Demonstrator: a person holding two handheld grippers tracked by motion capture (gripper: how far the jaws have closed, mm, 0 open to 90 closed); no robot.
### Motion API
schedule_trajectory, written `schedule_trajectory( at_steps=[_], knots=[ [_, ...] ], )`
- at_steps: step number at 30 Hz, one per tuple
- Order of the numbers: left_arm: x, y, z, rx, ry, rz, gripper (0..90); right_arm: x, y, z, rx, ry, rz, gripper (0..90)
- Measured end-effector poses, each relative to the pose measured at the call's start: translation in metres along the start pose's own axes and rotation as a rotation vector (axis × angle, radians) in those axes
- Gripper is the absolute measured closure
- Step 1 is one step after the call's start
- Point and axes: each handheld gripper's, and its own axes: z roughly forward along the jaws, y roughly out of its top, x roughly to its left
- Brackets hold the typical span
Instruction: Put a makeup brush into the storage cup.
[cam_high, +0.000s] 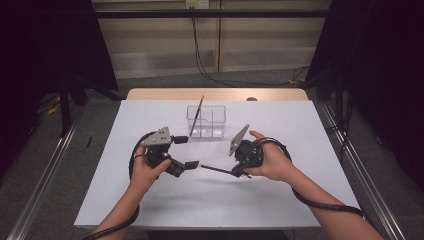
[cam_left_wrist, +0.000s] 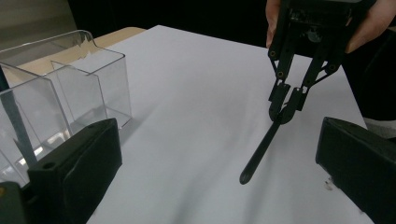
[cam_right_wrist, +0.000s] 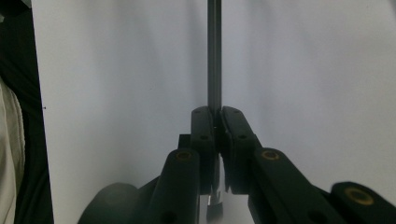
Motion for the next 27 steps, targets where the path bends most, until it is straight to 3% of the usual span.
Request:
schedule_trajectory(
  at_steps=[9,17,25,27],
  knots=[
    [-0.003,0.004,0.009,0.067,-0.014,0.030,0.3,0.002,0.003,0.002,0.015,-0.001,-0.012,84.4],
    [-0.006,0.011,0.015,0.155,-0.026,0.069,0.3,0.002,0.006,-0.001,0.007,0.003,-0.028,84.4],
    [-0.010,0.021,0.027,0.299,-0.036,0.097,0.2,0.002,0.006,0.001,0.011,0.007,-0.033,84.4],
    [-0.012,0.023,0.029,0.316,-0.038,0.115,0.2,0.002,0.005,0.001,0.009,0.007,-0.033,84.4]
  ],
)
